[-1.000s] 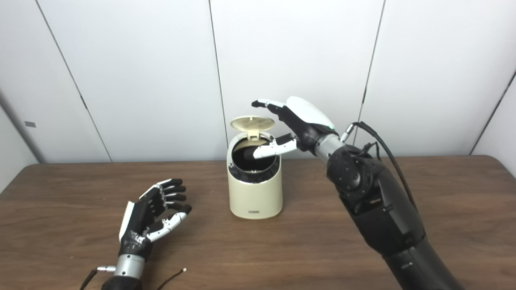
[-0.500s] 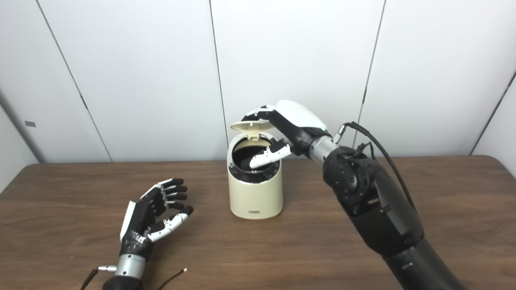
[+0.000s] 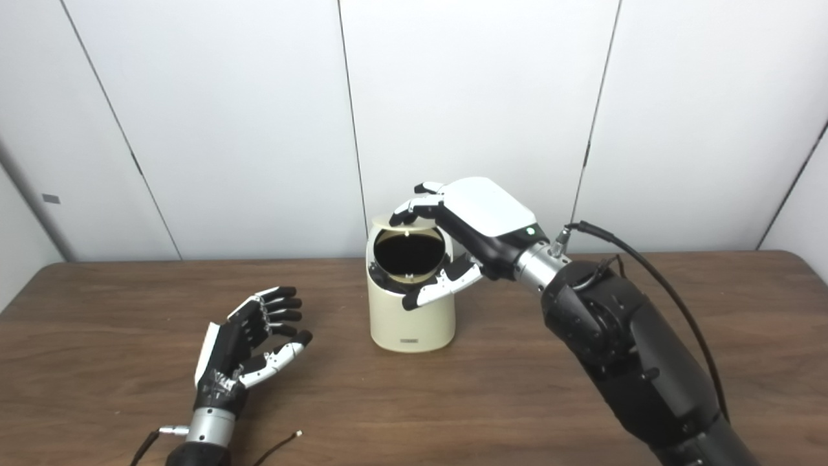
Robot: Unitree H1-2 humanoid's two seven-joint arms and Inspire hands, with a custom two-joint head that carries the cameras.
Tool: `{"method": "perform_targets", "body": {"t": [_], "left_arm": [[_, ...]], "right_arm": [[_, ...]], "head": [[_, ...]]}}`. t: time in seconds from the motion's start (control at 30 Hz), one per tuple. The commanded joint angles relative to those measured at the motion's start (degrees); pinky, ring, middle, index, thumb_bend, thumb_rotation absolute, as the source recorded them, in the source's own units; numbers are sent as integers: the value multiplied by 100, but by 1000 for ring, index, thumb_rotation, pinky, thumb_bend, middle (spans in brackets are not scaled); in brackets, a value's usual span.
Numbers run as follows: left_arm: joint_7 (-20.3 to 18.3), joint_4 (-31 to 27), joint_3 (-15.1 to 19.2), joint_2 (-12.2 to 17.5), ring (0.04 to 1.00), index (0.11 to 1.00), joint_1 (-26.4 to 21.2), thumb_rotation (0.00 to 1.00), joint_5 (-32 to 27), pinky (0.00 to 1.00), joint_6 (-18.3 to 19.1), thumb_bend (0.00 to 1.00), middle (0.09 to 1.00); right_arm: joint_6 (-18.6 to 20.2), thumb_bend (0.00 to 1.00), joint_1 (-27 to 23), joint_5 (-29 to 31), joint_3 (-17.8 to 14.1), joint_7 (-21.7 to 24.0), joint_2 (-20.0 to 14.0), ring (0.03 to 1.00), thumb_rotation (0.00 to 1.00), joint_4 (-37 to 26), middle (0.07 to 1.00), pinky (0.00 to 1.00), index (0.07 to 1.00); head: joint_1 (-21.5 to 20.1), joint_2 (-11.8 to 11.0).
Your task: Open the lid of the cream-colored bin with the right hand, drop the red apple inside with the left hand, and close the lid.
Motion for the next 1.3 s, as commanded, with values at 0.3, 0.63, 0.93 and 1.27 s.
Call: {"method": "perform_targets", "body": {"t": [0.3, 0.63, 0.93, 1.27], "left_arm": [[50, 246, -46, -113, 658, 735, 196, 0, 74, 575, -55, 606, 693], [71, 158, -32, -130, 659, 734, 218, 0, 159, 577, 18, 598, 693], [22, 103, -23, -165, 658, 737, 240, 0, 86, 579, 72, 595, 691], [28, -22, -34, -204, 657, 733, 291, 0, 101, 579, 194, 599, 690]], "right_arm": [[-380, 739, -70, -642, 39, 347, -146, 908, 475, -335, 735, 917, 745], [-546, 745, 14, -849, 121, 516, -120, 902, 486, -215, 743, 898, 753], [-518, 756, 79, -931, 147, 709, -55, 906, 514, -34, 758, 896, 767], [-419, 752, -7, -1044, 218, 866, 13, 923, 531, 349, 778, 910, 783]], "head": [[24, 19], [53, 103], [108, 173], [174, 247]]}}
